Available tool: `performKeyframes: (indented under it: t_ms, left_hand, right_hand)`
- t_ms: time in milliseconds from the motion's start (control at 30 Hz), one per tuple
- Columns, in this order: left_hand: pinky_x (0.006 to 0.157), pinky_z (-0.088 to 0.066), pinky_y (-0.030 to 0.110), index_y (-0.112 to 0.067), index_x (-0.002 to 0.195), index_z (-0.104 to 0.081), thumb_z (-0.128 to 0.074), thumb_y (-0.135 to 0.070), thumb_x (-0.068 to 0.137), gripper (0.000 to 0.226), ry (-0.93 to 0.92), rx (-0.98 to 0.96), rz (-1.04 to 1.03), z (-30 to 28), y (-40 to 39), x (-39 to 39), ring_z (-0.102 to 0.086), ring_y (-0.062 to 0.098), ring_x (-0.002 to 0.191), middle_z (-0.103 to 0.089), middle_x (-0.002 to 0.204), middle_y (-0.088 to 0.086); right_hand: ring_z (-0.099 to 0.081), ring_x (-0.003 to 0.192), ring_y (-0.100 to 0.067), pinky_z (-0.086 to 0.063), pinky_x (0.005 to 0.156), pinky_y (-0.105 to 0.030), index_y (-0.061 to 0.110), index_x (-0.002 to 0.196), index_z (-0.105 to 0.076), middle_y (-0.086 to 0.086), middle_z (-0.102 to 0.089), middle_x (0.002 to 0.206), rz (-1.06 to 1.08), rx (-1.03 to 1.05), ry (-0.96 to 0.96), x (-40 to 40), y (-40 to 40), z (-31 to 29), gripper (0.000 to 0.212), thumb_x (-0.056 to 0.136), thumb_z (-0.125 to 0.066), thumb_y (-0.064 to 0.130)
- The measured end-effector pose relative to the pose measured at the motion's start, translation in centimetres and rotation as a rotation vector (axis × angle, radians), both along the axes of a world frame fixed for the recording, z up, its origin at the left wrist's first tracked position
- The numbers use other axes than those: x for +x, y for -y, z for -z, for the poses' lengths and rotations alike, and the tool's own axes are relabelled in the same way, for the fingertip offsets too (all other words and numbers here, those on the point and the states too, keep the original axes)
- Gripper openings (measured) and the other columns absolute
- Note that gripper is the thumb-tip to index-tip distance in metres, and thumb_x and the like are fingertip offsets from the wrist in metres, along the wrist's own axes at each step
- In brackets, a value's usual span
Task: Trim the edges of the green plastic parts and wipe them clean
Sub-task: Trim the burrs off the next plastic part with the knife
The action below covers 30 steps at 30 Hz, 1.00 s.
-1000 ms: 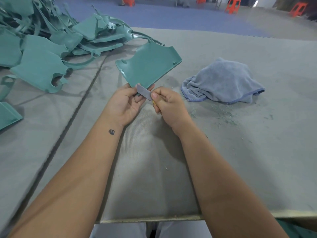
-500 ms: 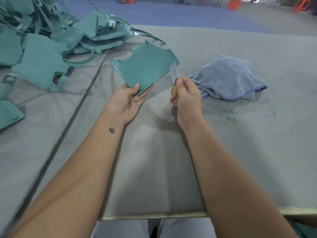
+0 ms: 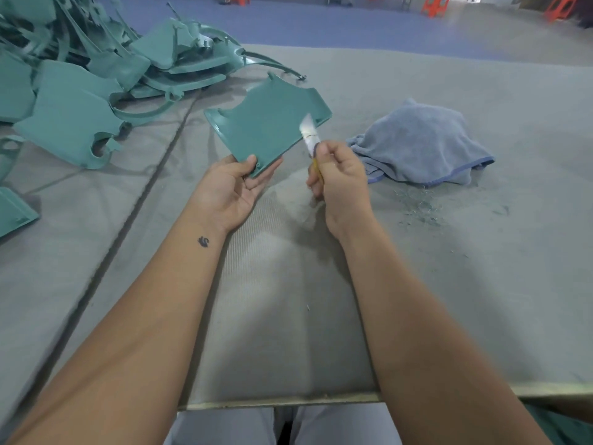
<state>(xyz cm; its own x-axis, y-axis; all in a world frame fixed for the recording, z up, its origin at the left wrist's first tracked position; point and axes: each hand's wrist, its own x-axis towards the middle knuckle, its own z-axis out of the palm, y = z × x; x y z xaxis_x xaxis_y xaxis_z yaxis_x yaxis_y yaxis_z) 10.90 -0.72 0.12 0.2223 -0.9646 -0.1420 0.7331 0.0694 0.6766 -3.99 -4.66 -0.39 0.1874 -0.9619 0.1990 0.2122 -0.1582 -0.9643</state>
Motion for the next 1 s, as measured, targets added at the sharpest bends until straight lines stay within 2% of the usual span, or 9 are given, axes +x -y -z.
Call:
performKeyframes:
  t_ms: [167, 233, 333, 400, 467, 633, 833, 900, 1000]
  left_hand:
    - [0.086, -0.056, 0.038, -0.005, 0.103, -0.059, -0.041, -0.016, 0.102, 0.022, 0.006, 0.038, -0.015, -0.2, 0.0, 0.3, -0.072, 0.02, 0.075, -0.073, 0.085, 0.011]
    - [0.085, -0.057, 0.041, -0.003, 0.104, -0.06, -0.044, -0.021, 0.102, 0.023, 0.045, 0.056, -0.029, -0.2, 0.0, 0.3, -0.07, 0.022, 0.082, -0.071, 0.093, 0.013]
    - [0.08, -0.059, 0.035, 0.0, 0.111, -0.059, -0.042, -0.018, 0.102, 0.026, 0.061, 0.053, 0.021, -0.3, -0.1, 0.2, -0.07, 0.023, 0.085, -0.07, 0.1, 0.016]
    - [0.079, -0.059, 0.036, 0.0, 0.109, -0.06, -0.039, -0.018, 0.102, 0.028, 0.044, 0.042, 0.05, -0.4, -0.2, 0.1, -0.072, 0.023, 0.083, -0.073, 0.097, 0.014]
    - [0.081, -0.058, 0.036, -0.001, 0.108, -0.06, -0.038, -0.017, 0.103, 0.028, 0.035, 0.049, 0.049, -0.5, -0.2, 0.1, -0.072, 0.023, 0.083, -0.074, 0.094, 0.013]
    - [0.082, -0.056, 0.033, -0.003, 0.104, -0.061, -0.039, -0.019, 0.103, 0.027, 0.062, 0.084, 0.038, -0.7, -0.2, -0.3, -0.068, 0.021, 0.085, -0.072, 0.09, 0.011]
    - [0.082, -0.055, 0.032, -0.003, 0.112, -0.056, -0.038, -0.018, 0.103, 0.025, 0.07, 0.094, 0.04, -0.8, -0.1, -0.6, -0.05, 0.023, 0.101, -0.06, 0.107, 0.014]
    - [0.087, -0.052, 0.033, -0.003, 0.105, -0.057, -0.038, -0.017, 0.103, 0.024, 0.044, 0.106, 0.029, -0.8, -0.1, -0.5, -0.049, 0.022, 0.095, -0.059, 0.102, 0.013]
    - [0.069, -0.052, 0.027, -0.005, 0.096, -0.057, -0.042, -0.019, 0.102, 0.021, -0.047, 0.151, -0.033, -0.7, -0.2, 0.3, -0.05, 0.01, 0.056, -0.06, 0.07, 0.005]
  right_hand:
    - [-0.044, 0.053, -0.011, -0.039, 0.054, -0.022, 0.016, 0.082, -0.06, -0.004, -0.056, 0.065, -0.194, -0.229, -0.229, 1.0, -1.0, -0.3, 0.02, 0.097, -0.052, 0.005]
    - [-0.045, 0.05, -0.004, -0.039, 0.053, -0.019, 0.018, 0.08, -0.059, -0.003, -0.055, 0.063, -0.224, -0.269, -0.279, 1.1, -1.3, -0.5, 0.022, 0.095, -0.053, 0.003]
    - [-0.045, 0.048, 0.0, -0.037, 0.055, -0.014, 0.02, 0.076, -0.06, 0.015, -0.053, 0.051, -0.234, -0.329, -0.402, 1.3, -1.7, -0.4, 0.024, 0.092, -0.058, 0.002]
    - [-0.05, 0.052, 0.004, -0.036, 0.058, -0.011, 0.011, 0.082, -0.066, 0.025, -0.055, 0.051, -0.228, -0.373, -0.462, 1.5, -1.6, -0.3, 0.014, 0.089, -0.061, 0.0]
    - [-0.052, 0.056, 0.007, -0.036, 0.06, -0.009, 0.003, 0.089, -0.07, 0.027, -0.056, 0.054, -0.212, -0.392, -0.482, 1.4, -1.5, -0.3, 0.009, 0.088, -0.061, -0.001]
    - [-0.05, 0.06, 0.005, -0.039, 0.064, -0.012, 0.01, 0.088, -0.068, 0.017, -0.055, 0.065, -0.171, -0.376, -0.447, 1.4, -1.5, -0.2, 0.014, 0.088, -0.06, -0.001]
    - [-0.054, 0.065, 0.009, -0.038, 0.068, -0.009, 0.006, 0.09, -0.07, 0.024, -0.058, 0.064, -0.154, -0.414, -0.405, 1.3, -1.3, -0.1, 0.015, 0.087, -0.059, -0.004]
    - [-0.054, 0.066, 0.009, -0.039, 0.069, -0.008, 0.006, 0.091, -0.07, 0.022, -0.058, 0.067, -0.144, -0.427, -0.379, 1.3, -1.5, -0.2, 0.015, 0.088, -0.059, -0.004]
    - [-0.049, 0.064, 0.006, -0.038, 0.066, -0.009, 0.01, 0.092, -0.065, 0.013, -0.056, 0.071, -0.035, -0.432, -0.248, 0.8, -1.2, -0.5, 0.015, 0.09, -0.057, -0.002]
